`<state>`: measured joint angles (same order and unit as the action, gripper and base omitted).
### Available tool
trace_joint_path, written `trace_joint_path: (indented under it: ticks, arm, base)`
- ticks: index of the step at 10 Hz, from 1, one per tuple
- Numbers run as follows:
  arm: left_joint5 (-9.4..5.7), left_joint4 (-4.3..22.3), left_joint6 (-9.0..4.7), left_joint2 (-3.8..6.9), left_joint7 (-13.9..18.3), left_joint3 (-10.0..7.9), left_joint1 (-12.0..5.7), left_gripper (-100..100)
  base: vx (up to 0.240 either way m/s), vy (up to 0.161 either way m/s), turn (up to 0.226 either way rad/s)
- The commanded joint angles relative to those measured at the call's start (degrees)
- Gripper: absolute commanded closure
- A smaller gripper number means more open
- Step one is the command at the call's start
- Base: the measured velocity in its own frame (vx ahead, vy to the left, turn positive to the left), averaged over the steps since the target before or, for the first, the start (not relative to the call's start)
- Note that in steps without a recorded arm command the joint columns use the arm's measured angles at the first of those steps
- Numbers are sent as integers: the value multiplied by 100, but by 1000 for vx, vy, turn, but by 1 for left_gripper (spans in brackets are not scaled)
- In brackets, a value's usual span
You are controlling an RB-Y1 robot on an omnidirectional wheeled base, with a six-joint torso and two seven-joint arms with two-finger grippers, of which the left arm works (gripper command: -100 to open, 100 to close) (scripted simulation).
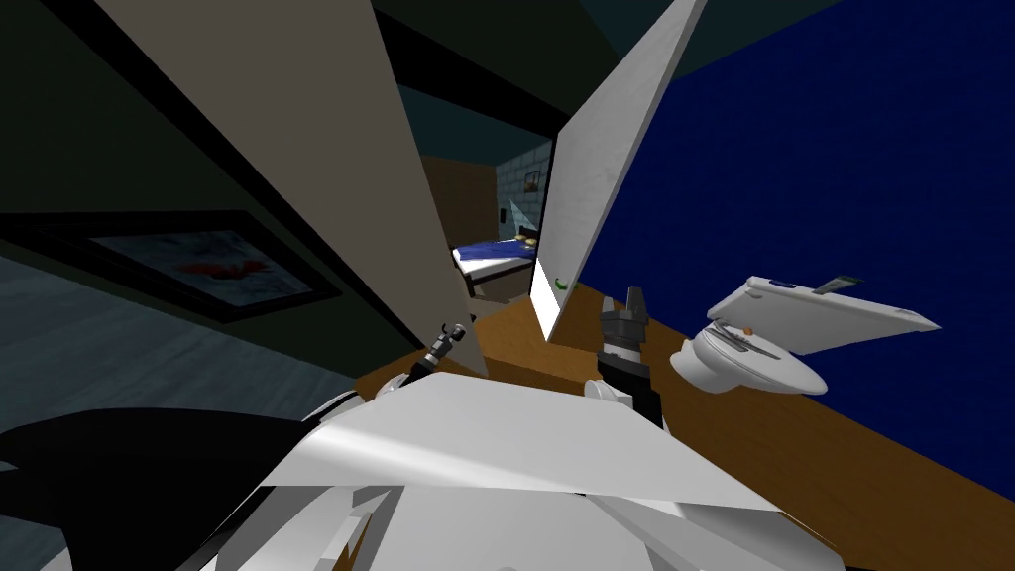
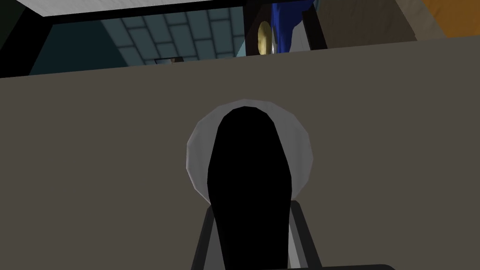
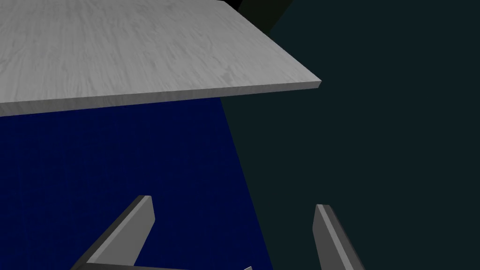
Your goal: Pull the door open
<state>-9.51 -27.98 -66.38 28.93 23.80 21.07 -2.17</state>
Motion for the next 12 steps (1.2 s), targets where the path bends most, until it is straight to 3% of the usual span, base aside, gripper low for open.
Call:
trace_joint_path:
  ticks: [1,7,12]
  arm:
    - [-18,166,-106,-56,15,32,-38,100]
    - [-225,562,-313,-45,45,-24,-117,100]
    - [-347,797,-436,-39,63,-58,-164,100]
  base:
    - [-169,29,-216]
    - [-199,70,-249]
    - [-154,92,-175]
